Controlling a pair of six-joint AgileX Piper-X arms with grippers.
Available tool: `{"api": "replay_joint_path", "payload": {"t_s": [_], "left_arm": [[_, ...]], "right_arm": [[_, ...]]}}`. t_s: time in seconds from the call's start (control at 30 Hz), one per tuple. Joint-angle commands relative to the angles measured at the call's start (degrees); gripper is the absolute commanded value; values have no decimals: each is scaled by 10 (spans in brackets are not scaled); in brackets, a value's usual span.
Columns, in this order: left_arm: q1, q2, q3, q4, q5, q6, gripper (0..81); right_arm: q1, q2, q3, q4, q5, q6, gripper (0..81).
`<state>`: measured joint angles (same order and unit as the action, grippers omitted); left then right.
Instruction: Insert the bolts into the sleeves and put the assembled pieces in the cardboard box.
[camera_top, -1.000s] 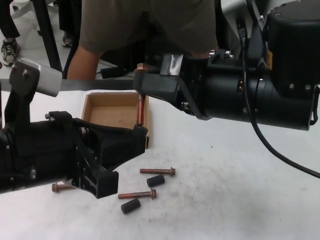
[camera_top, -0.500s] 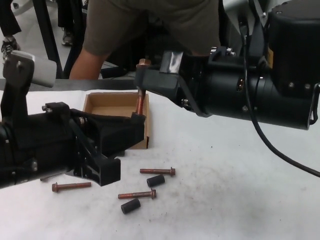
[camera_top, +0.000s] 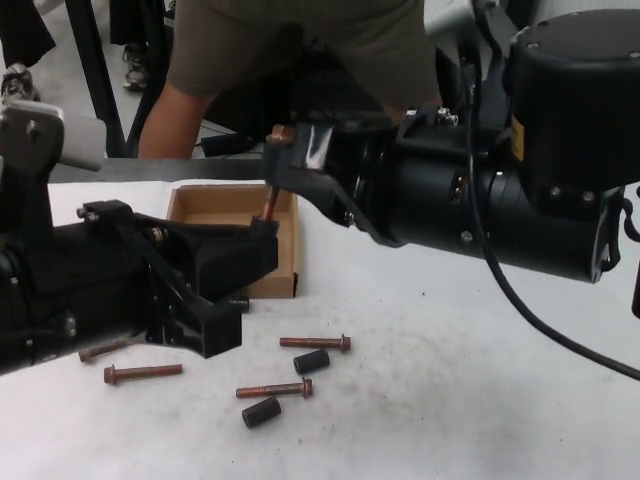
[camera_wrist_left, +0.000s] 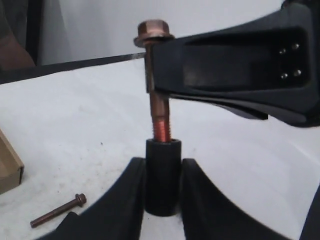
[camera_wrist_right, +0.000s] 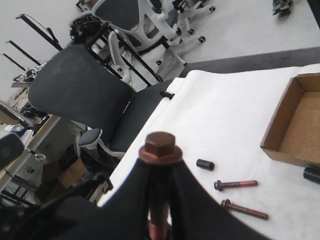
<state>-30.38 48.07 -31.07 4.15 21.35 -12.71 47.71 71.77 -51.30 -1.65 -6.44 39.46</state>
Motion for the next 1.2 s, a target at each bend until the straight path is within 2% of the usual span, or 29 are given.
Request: {"api": "replay_joint_path", "payload": {"t_s": [0.0,0.1,0.23,0.5,0.53,0.6,0.67,0.73,0.8,1.17], "left_arm": [[0,-5,-6,-19,-37,0,8],[0,-5,-6,-19,-39,0,8],[0,-5,-6,-19,-28,0,8],[0,-5,-6,-36,-28,3,8],[0,-5,-6,-38,-28,3,8],[0,-5,-6,-56,-28,14,8],[0,-5,-6,-62,-28,23,8],[0,-5,-6,-62,-28,27,8],[0,-5,-6,-62,-28,26,8],[-1,-5,-6,-81,-28,25,8]], "right_arm": [[7,-2,0,-4,0,0,2],[7,-3,0,-4,-21,0,2],[7,-3,0,-2,-92,-26,2],[7,-3,0,29,-129,-57,8],[7,-3,0,33,-129,-68,29],[7,-3,0,43,-129,-99,139],[7,-3,0,45,-127,-98,323],[6,-3,0,47,-110,-99,464],[6,-3,0,49,-92,-99,486],[-16,-3,-2,113,-63,-168,480]]}}
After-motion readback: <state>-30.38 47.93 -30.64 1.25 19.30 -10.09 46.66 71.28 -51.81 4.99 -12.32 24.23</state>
